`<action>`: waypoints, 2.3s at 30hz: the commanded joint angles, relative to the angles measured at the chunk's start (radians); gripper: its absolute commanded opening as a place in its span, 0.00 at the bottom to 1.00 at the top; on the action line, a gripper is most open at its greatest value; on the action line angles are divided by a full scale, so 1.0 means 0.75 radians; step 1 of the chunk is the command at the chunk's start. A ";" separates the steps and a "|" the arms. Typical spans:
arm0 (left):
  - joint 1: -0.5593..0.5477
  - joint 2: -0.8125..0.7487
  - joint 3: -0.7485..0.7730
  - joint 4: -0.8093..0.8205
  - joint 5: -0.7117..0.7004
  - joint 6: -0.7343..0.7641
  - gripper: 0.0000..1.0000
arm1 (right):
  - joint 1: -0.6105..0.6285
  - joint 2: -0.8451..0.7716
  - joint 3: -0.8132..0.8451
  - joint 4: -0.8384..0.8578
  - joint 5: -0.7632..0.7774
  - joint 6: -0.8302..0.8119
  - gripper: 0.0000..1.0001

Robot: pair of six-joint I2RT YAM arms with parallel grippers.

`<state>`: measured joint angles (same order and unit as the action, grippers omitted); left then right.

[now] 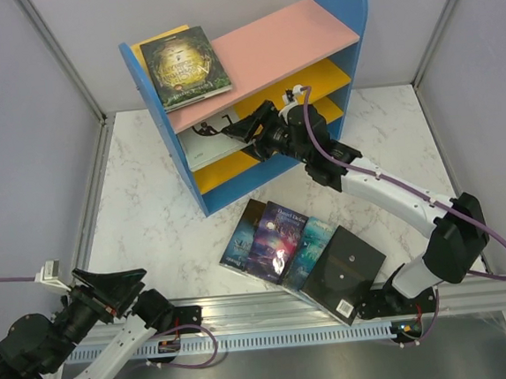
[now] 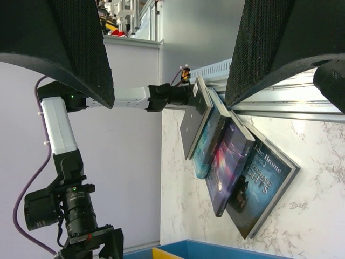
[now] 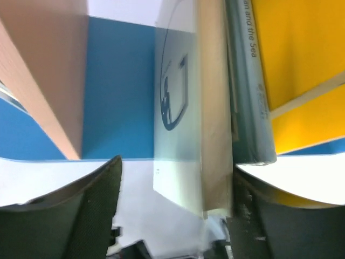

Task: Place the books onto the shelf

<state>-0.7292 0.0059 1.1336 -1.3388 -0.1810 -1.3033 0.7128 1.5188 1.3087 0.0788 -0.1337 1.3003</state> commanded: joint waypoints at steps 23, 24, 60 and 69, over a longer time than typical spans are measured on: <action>-0.014 0.139 -0.390 0.230 0.310 0.171 0.85 | -0.106 -0.474 0.121 -0.790 0.055 -0.549 0.98; -0.014 0.188 -0.431 0.362 0.374 0.224 0.83 | -0.108 -0.499 0.098 -0.833 0.076 -0.570 0.98; -0.028 1.794 -0.810 1.883 1.002 0.625 0.66 | -0.118 -1.111 -0.518 -1.465 0.170 -0.423 0.98; -0.161 1.882 -0.814 2.073 1.090 0.529 0.12 | -0.118 -1.066 -0.528 -1.422 0.170 -0.451 0.98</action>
<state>-0.8070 1.3907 0.5163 0.0837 0.5819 -0.9073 0.6258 0.7151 0.8894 -1.0054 -0.0246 0.9798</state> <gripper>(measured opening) 0.226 0.980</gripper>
